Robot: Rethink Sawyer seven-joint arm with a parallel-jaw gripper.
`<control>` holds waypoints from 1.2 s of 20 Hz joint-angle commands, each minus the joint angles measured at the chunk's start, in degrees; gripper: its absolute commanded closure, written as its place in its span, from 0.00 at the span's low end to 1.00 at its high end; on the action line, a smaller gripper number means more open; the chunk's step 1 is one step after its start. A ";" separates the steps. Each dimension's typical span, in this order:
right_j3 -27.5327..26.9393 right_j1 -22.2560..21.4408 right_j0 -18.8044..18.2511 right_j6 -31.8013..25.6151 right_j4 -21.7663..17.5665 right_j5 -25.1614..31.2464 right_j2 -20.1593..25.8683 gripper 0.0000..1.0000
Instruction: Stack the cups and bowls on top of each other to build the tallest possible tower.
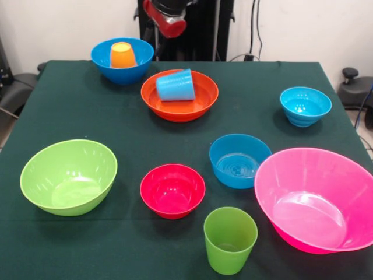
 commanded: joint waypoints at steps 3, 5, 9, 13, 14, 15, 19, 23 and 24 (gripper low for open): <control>0.71 4.66 -0.20 2.93 -3.31 -6.13 4.39 0.00; 0.51 4.93 0.27 3.30 -2.80 -5.99 4.35 0.00; 0.56 4.40 0.91 3.27 -2.39 -4.98 4.09 0.00; 0.71 4.07 1.24 3.27 -2.23 -4.49 3.87 0.00; 0.74 3.86 1.25 3.19 -2.21 -4.22 3.89 0.00; 0.82 3.56 1.26 3.09 -2.20 -3.92 3.92 0.00; 1.07 2.58 0.98 2.58 -2.29 -2.92 4.06 0.00; 1.20 1.85 0.62 2.06 -2.60 -2.37 4.09 0.00; 1.22 1.71 0.59 1.94 -2.65 -2.20 4.11 0.00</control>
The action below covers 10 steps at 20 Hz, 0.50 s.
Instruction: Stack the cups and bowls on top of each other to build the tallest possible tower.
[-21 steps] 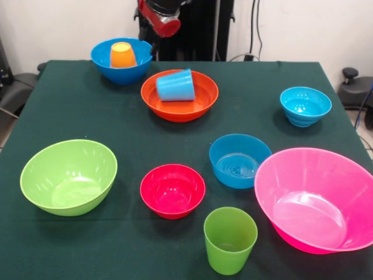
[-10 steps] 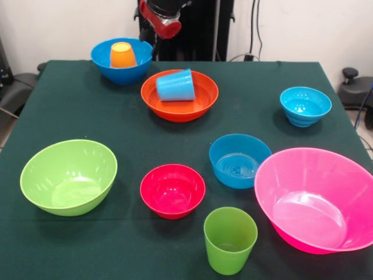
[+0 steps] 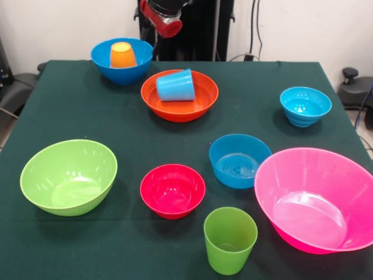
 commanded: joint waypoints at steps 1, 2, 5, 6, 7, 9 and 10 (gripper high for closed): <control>0.29 -0.42 0.39 1.75 -1.50 0.76 4.86 0.00; 0.27 -0.83 0.25 1.50 -1.63 1.06 4.84 0.00; -0.37 -1.21 -0.03 0.72 -1.98 1.93 4.57 0.00; -0.63 -1.31 -0.09 0.47 -2.07 2.26 4.45 0.00; -0.82 -1.31 -0.19 0.32 -2.13 2.43 4.42 0.00; -1.24 -1.14 -0.39 0.13 -2.21 2.52 4.36 0.00; -1.53 -0.90 -0.38 0.07 -2.23 2.51 4.33 0.00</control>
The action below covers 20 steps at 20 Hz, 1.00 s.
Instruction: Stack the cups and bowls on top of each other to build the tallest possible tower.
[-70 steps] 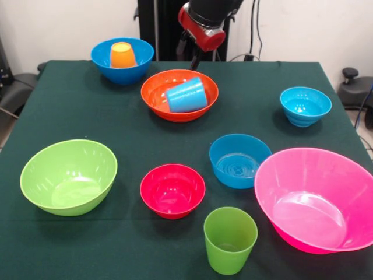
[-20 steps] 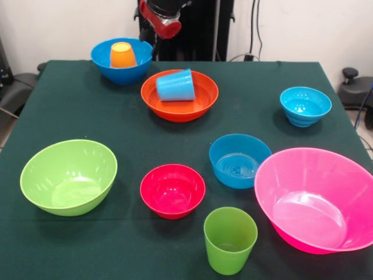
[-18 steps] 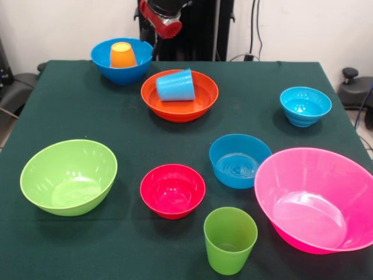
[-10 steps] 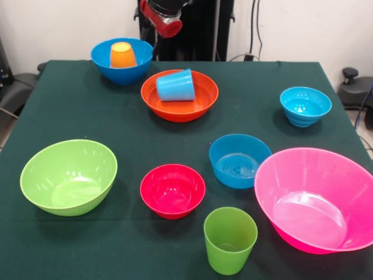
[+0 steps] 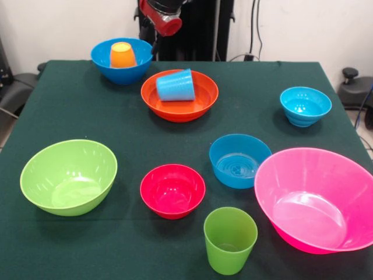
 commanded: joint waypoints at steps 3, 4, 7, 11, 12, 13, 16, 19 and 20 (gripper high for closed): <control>-2.62 0.67 -0.46 -0.47 -2.29 3.22 4.20 0.00; -2.99 0.71 -0.41 -0.53 -2.23 3.40 4.11 0.00; -4.30 0.91 -0.22 -0.87 -2.15 4.13 3.65 0.00; -5.34 0.71 -0.61 -1.85 -2.54 5.25 3.39 0.00; -5.52 0.60 -0.75 -2.08 -2.61 5.60 3.39 0.00; -5.57 0.39 -0.76 -2.22 -2.78 5.86 3.24 0.00; -5.72 -0.17 -0.81 -2.66 -3.22 6.72 2.99 0.00; -6.21 -0.41 -1.15 -3.08 -3.83 7.18 2.77 0.00; -6.38 -0.41 -1.25 -3.14 -4.09 7.11 2.64 0.00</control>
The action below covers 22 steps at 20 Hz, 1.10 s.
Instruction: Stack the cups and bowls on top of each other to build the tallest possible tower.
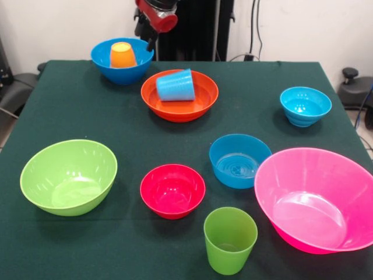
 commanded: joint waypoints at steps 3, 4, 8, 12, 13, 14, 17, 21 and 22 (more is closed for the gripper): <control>-6.49 0.95 -1.45 -3.47 -4.27 4.78 3.24 0.00; -6.40 1.26 -1.77 -3.32 -4.58 4.09 3.35 0.00; -5.08 1.34 -2.43 -2.55 -5.52 2.52 3.63 0.00; -4.06 1.43 -3.09 -1.90 -6.62 1.41 3.84 0.00; -3.81 1.56 -3.38 -1.79 -7.03 0.85 3.85 0.00; -3.47 1.67 -3.67 -1.70 -7.48 0.19 3.76 0.00; -2.42 2.00 -4.60 -1.28 -8.83 -1.75 3.53 0.00; -1.72 3.51 -5.50 -0.17 -10.98 -5.24 2.76 0.00; -1.64 3.82 -5.66 0.10 -11.41 -5.86 2.58 0.00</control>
